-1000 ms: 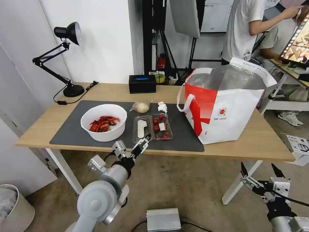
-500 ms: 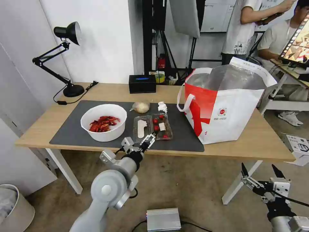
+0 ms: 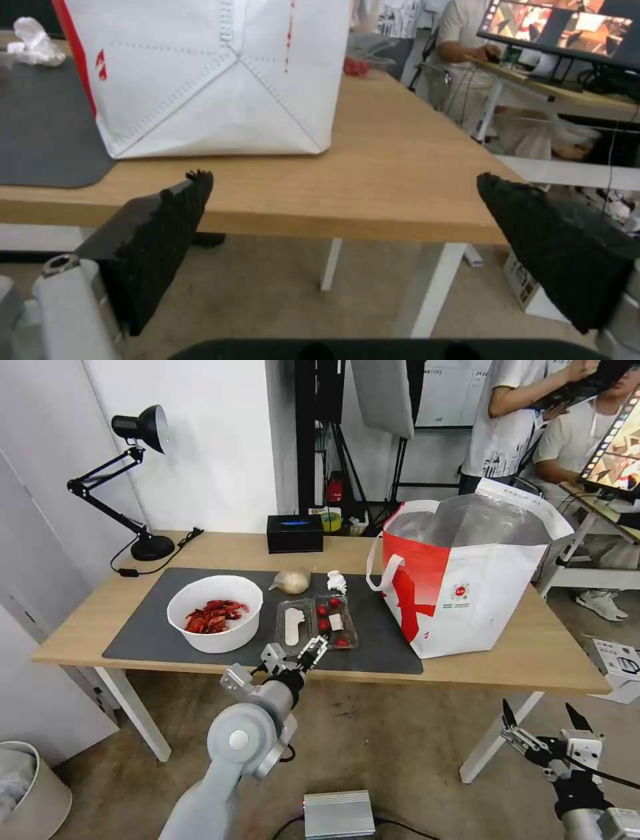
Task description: Pick up the trash from the table and place it into the takeout bag.
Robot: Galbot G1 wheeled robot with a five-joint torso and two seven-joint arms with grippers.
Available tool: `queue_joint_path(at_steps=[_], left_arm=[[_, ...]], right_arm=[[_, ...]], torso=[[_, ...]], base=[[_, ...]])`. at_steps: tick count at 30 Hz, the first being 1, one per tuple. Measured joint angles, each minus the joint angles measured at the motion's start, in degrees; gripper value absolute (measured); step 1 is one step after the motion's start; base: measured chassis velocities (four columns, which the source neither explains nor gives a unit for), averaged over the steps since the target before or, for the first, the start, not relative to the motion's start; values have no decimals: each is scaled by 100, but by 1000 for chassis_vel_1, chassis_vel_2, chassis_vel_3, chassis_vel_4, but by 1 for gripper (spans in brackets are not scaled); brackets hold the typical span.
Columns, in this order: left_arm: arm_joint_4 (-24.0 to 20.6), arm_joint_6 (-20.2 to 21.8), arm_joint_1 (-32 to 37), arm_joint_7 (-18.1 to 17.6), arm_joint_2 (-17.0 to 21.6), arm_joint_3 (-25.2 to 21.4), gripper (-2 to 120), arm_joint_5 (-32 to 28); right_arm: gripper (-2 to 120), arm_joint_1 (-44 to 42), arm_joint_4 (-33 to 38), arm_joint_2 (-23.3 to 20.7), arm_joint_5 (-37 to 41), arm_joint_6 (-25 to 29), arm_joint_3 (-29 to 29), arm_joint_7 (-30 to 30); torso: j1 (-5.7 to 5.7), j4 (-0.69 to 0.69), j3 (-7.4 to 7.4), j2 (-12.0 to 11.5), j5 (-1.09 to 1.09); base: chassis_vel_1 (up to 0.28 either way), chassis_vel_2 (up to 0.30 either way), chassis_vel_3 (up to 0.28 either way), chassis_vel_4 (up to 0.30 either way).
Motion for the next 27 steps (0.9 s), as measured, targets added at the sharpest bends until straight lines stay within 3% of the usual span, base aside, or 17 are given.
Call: queue_joint_path(at_steps=[17,27], left_arm=[[357,-154,-123,242,-28,13,100,362],[489,-415,-163,648,-17,20,100,715]], right_arm=[[100,112,-125,18,14,0,-31,55],[100,162,-176,36,15,0,-76,41]], torso=[[0,0,0,0,0],[0,0,0,0,0]], base=[[0,0,0,0],[0,0,0,0]])
